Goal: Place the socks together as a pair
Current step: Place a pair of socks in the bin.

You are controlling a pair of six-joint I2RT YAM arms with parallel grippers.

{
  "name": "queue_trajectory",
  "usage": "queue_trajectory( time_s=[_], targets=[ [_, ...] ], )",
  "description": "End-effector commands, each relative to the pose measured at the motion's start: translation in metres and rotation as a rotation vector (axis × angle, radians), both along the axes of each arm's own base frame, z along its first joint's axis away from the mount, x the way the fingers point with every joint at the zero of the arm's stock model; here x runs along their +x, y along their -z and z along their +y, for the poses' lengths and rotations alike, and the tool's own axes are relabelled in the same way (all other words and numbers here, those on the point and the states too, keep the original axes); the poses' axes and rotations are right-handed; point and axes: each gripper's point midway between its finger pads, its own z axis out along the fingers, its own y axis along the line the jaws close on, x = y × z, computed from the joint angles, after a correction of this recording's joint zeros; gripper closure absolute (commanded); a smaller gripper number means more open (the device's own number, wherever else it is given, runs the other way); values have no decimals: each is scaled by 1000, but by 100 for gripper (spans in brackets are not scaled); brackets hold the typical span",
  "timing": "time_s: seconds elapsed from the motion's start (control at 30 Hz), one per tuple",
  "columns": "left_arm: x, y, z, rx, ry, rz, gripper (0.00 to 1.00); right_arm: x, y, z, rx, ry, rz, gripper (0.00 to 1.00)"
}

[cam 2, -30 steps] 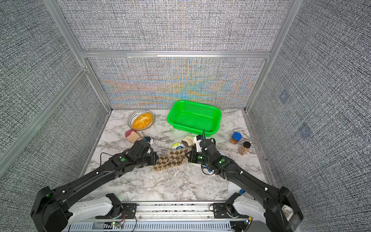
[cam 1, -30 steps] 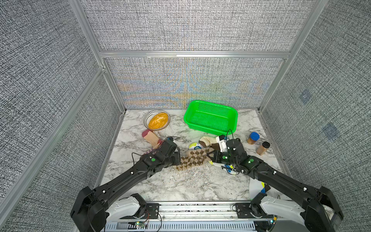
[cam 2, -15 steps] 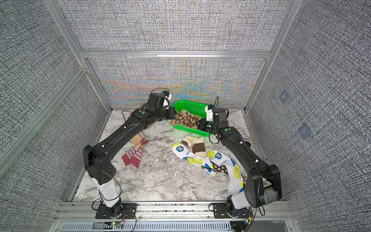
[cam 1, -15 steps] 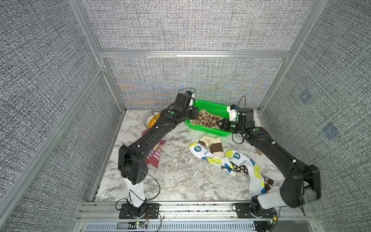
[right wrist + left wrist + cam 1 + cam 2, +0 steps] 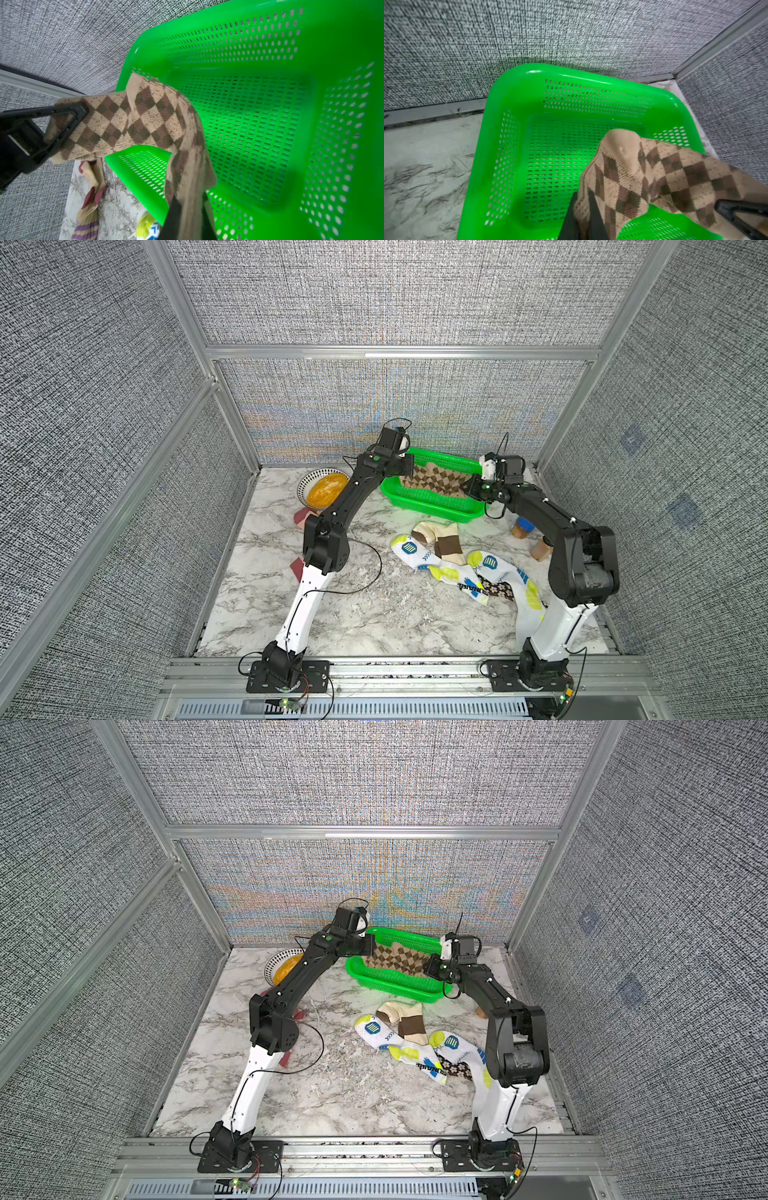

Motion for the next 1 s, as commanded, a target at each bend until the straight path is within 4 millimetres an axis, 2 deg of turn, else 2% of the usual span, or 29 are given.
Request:
queue_trajectory(
  time_s=[0.0,0.3,0.4,0.6,0.7,0.77,0.87,0.97],
  targets=[
    [15,4,2,2,-4,-42,99,11,12,-9,-63,32,22,100],
    [25,50,-1,31,23,-23,98,23,58,-24,-136,95,135,100],
    [26,65,0,54,20,-15,97,24,66,-27,-155,105,149,100],
    [29,81,3,84,11,-9,95,28,81,-32,-187,118,191,100],
    [29,82,3,78,7,-5,86,28,85,-32,-194,122,207,95],
    [30,78,2,65,3,-9,73,28,86,-35,-196,130,215,88],
    [28,64,0,41,1,-17,55,30,77,-35,-194,135,201,74],
    [26,39,-1,15,0,-40,43,31,58,-37,-191,142,170,61]
  ],
)
